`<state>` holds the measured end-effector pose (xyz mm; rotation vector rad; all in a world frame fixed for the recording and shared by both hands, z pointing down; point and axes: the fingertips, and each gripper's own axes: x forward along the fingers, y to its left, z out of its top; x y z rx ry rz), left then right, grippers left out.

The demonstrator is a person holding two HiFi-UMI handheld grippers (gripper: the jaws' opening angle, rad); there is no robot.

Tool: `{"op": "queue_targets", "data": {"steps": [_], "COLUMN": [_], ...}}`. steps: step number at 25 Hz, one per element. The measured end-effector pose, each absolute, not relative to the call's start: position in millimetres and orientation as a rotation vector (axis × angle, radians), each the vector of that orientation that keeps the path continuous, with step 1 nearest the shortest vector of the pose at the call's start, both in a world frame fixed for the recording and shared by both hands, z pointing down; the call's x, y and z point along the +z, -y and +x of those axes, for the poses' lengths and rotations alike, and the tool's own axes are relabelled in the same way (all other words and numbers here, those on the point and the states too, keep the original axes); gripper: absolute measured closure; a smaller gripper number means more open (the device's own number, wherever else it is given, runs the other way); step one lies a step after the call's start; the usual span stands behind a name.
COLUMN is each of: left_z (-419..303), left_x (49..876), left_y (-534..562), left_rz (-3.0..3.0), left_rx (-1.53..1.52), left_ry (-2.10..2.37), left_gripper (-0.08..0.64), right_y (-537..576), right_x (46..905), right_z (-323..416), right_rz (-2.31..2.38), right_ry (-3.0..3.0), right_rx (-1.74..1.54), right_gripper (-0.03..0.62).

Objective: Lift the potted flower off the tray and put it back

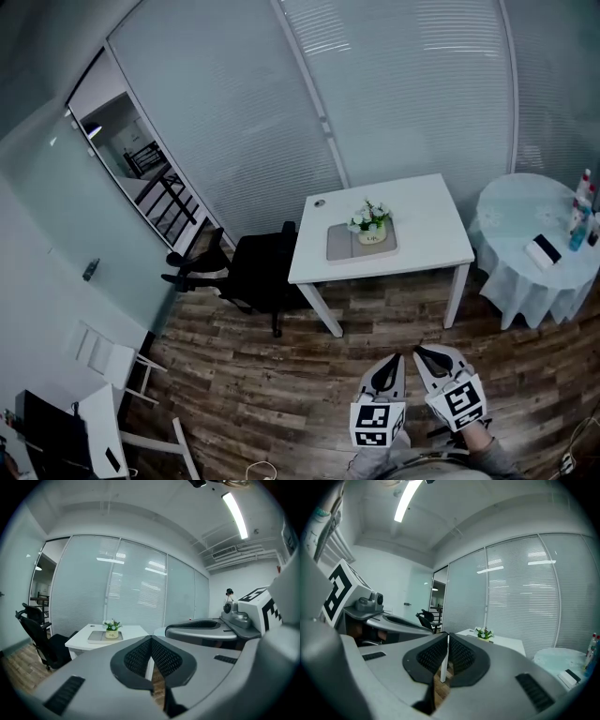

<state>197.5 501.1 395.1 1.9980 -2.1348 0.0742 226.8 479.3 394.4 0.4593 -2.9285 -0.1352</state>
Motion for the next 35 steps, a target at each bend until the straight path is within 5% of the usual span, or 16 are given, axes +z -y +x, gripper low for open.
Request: {"op": "queue_targets", "data": {"steps": [35], "left_z": [49], "left_x": [413], "left_y": [-408], "left_rz": [2.013], "left_rx": [0.074], "left_ry": [2.091], "left_gripper": [0.549], "right_y": [-391], "right_x": [403], "right_z": [75], "right_rz": [0.477], "right_ry": [2.869], "right_rx": [-0.132], "right_gripper": [0.570]}}
